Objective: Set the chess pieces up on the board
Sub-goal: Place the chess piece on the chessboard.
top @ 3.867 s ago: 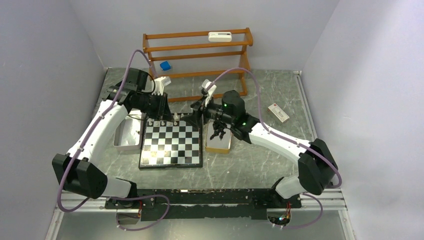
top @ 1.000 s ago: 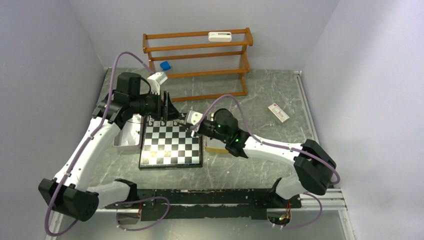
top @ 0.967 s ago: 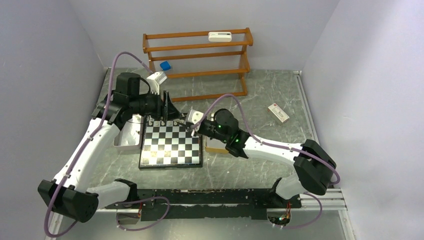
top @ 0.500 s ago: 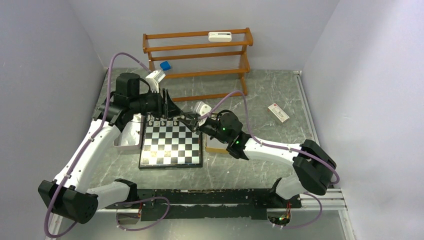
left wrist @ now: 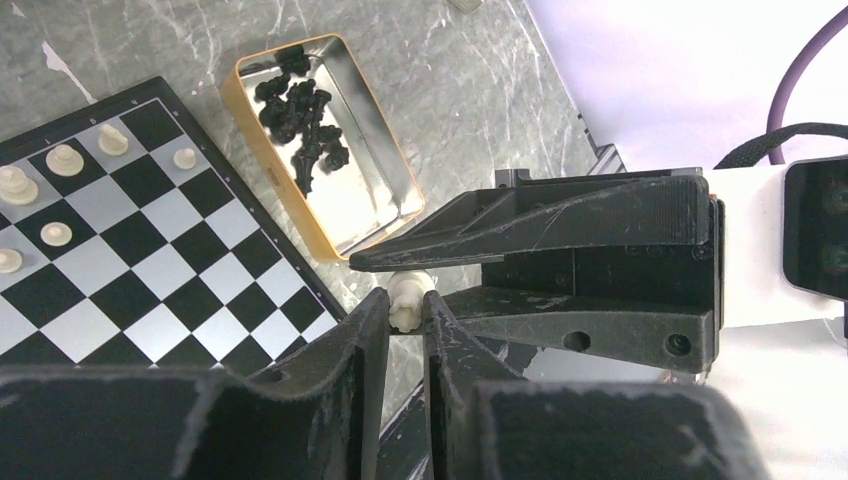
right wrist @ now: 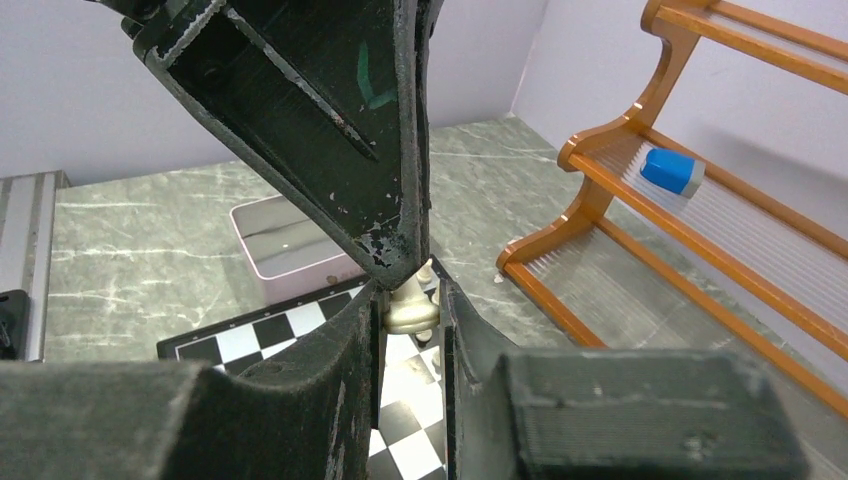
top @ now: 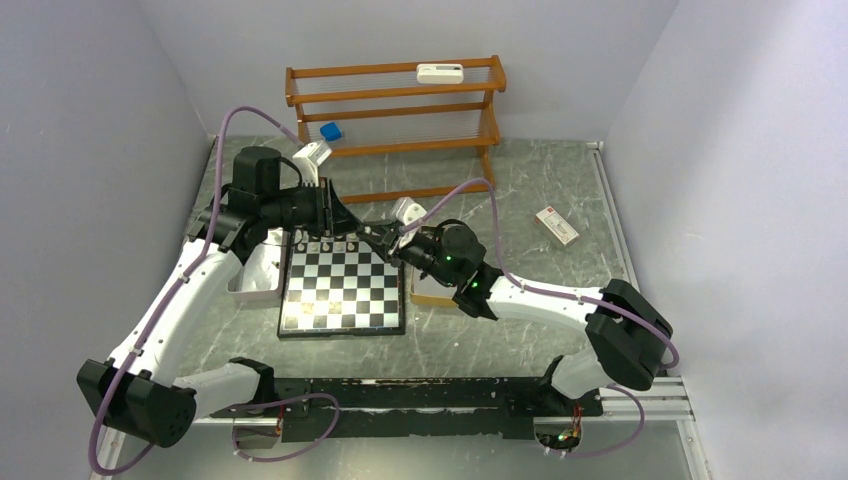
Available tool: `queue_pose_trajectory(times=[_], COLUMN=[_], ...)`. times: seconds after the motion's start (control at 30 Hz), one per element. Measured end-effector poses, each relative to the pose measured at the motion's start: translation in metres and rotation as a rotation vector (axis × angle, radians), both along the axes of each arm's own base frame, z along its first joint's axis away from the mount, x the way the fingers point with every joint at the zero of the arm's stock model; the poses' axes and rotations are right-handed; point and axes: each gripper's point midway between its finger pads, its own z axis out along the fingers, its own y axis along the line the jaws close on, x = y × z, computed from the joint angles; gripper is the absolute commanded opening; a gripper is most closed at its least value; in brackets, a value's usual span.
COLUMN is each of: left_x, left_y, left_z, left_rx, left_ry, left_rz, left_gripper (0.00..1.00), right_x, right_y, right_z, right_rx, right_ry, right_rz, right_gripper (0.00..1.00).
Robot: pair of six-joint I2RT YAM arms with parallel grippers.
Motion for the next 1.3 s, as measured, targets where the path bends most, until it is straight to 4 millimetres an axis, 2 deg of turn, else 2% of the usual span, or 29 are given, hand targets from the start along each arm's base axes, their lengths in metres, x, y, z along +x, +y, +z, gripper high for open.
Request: queue_pose_trajectory(times=[0.1,0.2,0.27,0.37,0.4,0.43,0.53,0.63,0.7,0.8,1.07,1.3], left_x=[-0.001,0.000,0.002,0.010,0.014,0.018,0.035,0.049,0.059,0.077,0.116,0.139], left_y=[-0.001,-0.001,-0.001,-0.003,-0.003,-0.003,-0.003,-0.003,-0.006,-0.013,-0.029,-0.037], left_z=[0.000,0.000,0.000,0.003,0.004,0.006,0.011,0.011,0.008,-0.005,-0.075,-0.127], left_rx=[-0.002,-0.001,0.000,0.008,0.012,0.020,0.048,0.082,0.113,0.183,0.389,0.497], left_ry=[0.001,0.002,0.004,-0.003,-0.008,-0.016,-0.048,-0.072,-0.085,-0.097,-0.070,-0.062], left_rz=[-0.002,-0.002,-0.001,0.005,0.008,0.015,0.043,0.070,0.084,0.111,0.182,0.236], left_gripper=[0.17,0.15,0.14,0.13,0.13,0.13,0.13,0.14,0.13,0.13,0.12,0.13], right_x=[0.001,0.001,0.002,0.004,0.005,0.004,-0.002,-0.016,-0.023,-0.027,-0.024,-0.034], right_y=[0.000,-0.001,-0.001,-0.006,-0.009,-0.012,-0.025,-0.047,-0.060,-0.080,-0.122,-0.154], right_z=[-0.001,-0.001,-0.002,-0.007,-0.011,-0.014,-0.022,-0.023,-0.017,0.003,0.040,0.039], right_rx=[-0.001,0.000,0.002,-0.002,-0.009,-0.017,-0.036,-0.031,-0.016,0.023,0.091,0.129], right_ry=[0.007,0.012,0.021,0.046,0.058,0.071,0.095,0.096,0.097,0.105,0.242,0.282], right_rz=[-0.004,-0.010,-0.018,-0.044,-0.055,-0.064,-0.078,-0.086,-0.098,-0.144,-0.317,-0.380], right_gripper=[0.19,0.36,0.51,0.70,0.90,0.99,1.00,1.00,1.00,1.00,1.00,1.00])
